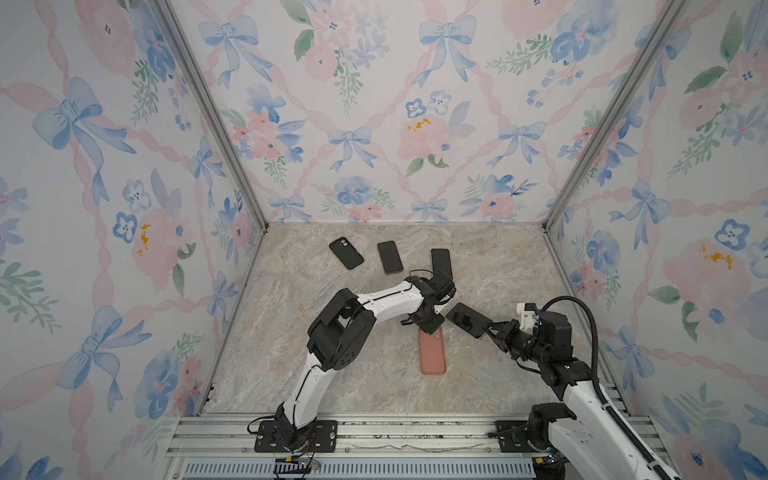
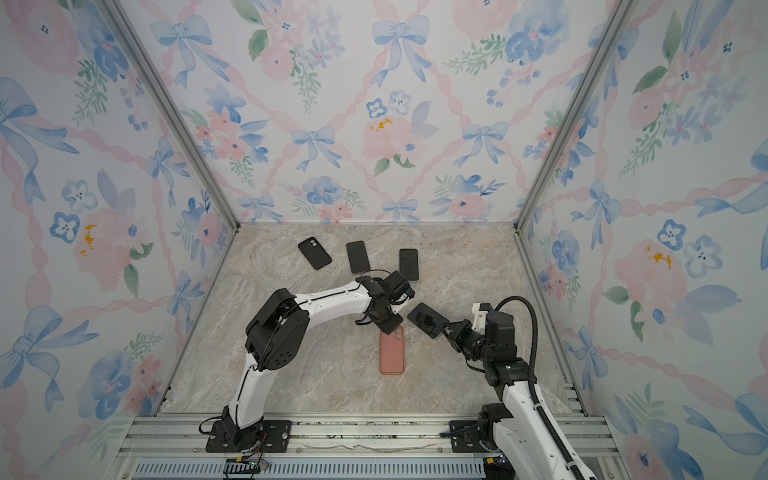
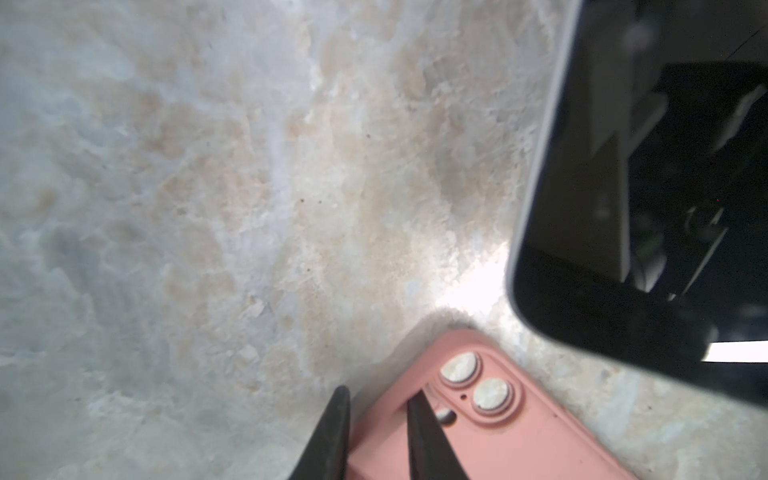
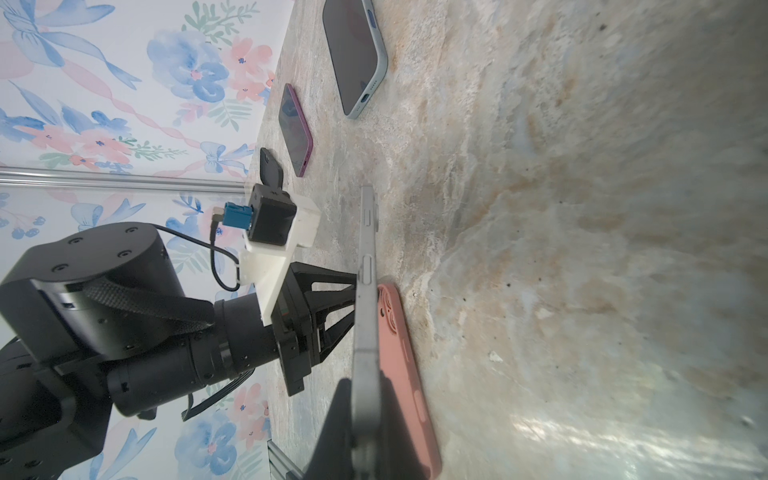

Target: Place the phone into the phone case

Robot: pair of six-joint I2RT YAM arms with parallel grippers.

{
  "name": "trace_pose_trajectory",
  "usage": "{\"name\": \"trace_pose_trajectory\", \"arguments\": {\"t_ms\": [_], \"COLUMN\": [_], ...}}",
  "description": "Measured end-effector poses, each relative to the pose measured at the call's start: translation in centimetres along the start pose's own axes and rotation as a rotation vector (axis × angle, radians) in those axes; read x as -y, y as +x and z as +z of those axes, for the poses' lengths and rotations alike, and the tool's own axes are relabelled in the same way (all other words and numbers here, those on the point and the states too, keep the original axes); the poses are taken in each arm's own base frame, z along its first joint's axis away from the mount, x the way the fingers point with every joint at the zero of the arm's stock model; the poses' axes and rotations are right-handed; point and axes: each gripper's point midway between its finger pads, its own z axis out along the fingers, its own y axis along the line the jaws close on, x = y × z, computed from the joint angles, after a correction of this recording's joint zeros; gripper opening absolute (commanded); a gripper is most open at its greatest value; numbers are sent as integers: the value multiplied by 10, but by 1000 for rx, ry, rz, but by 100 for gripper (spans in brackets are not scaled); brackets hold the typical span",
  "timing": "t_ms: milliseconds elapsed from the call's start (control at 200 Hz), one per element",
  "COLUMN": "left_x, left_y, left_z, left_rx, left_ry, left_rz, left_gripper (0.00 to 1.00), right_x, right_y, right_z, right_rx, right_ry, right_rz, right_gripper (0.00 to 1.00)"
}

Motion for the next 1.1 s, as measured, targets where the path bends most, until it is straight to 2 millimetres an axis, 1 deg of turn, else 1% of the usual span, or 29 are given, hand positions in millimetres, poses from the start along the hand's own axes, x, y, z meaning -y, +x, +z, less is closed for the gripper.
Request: {"name": "trace_pose_trajectory", "arguments": {"t_ms": [100,345,490,595,665,775,845,900,965,1095], "left_x": [0,-5,-10,-15,-20,-30,-39,-48,-58,-70], "left_y": [1,13,19,25,32,50,62,73,87,107], "left_z": [0,-3,-6,-7,-9,-14,-17,-20,-24,-30], "left_rx": [6,-1,-3,-1,-6,-23,-31,-37,-44,-45], "left_ry": [0,-27,-60,-89,-111,-140,-158,-172,-186,-209], "left_rz": [-4,-46,-68,-92,-117,-188,-253,-317,-391,-502], "left_gripper": [17,5,2,1,1,2,1,1,2,4], "right_x": [1,9,12,4,-8,-25,-31,-33,-35,-33], "right_y": [1,3,8,8,5,1,5,11,24,45], "right_z": [0,4,8,7,5,5,8,12,17,27], "right_rx": [-3,-23,-64,-90,-96,-120,-152,-183,-241,-352], "right_ry": [5,31,40,36,13,-26,-38,-38,-42,-54], "right_rz": [-7,-7,-11,-35,-64,-100,-117,-132,-151,-157], "right_gripper": [0,0,0,0,0,0,0,0,0,0]}}
